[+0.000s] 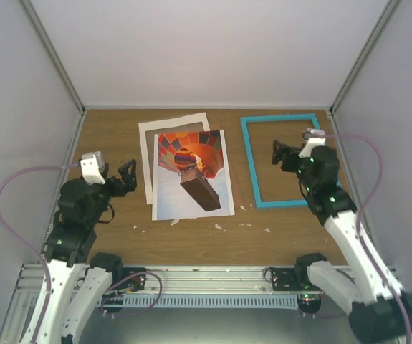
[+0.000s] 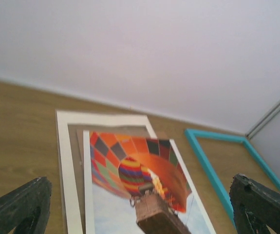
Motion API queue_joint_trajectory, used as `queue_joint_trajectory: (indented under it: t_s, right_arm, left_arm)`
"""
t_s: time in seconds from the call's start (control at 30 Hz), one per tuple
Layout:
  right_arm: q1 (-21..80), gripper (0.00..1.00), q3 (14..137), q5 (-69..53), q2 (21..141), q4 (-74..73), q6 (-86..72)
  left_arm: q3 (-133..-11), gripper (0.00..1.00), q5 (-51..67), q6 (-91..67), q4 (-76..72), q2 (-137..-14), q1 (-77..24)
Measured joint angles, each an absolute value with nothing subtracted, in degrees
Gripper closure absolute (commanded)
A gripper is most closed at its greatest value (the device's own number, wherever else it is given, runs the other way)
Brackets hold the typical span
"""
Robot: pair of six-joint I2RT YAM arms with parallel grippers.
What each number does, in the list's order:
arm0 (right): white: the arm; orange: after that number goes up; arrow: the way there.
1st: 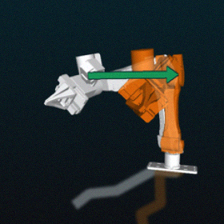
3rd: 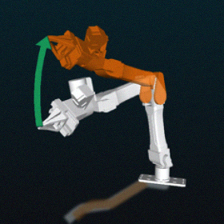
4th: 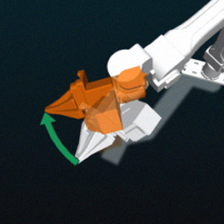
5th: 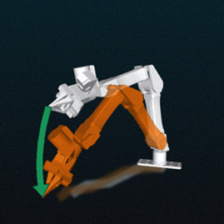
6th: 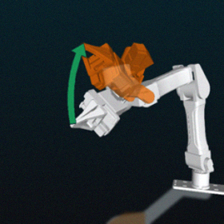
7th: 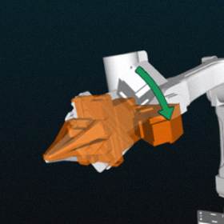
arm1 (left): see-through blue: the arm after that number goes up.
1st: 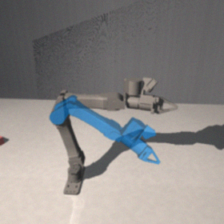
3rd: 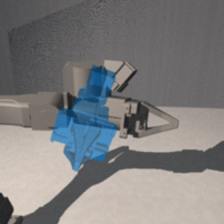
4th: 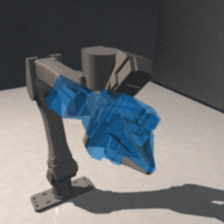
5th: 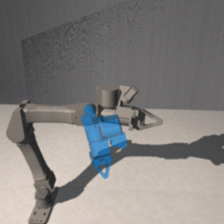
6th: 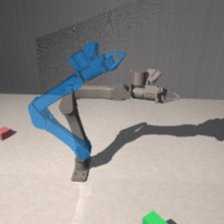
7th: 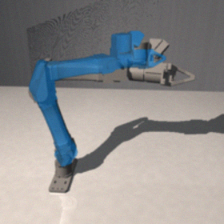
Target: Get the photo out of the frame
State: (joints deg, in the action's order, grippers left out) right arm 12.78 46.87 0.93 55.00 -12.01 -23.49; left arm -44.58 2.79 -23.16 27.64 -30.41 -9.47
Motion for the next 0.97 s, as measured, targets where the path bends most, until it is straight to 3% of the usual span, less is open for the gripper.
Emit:
queue_joint_trajectory:
  t_s: [0.33,0.97]
  right_arm:
    - [12.7,0.0,39.4,16.5,30.1,-12.9,-17.8]
    - [12.6,0.0,37.9,22.3,32.2,-13.2,-18.8]
  left_arm:
    - [-44.4,0.01,-3.9,-17.6,21.5,-23.7,-9.5]
    - [-40.6,0.01,-7.0,-16.9,18.8,-24.2,-9.5]
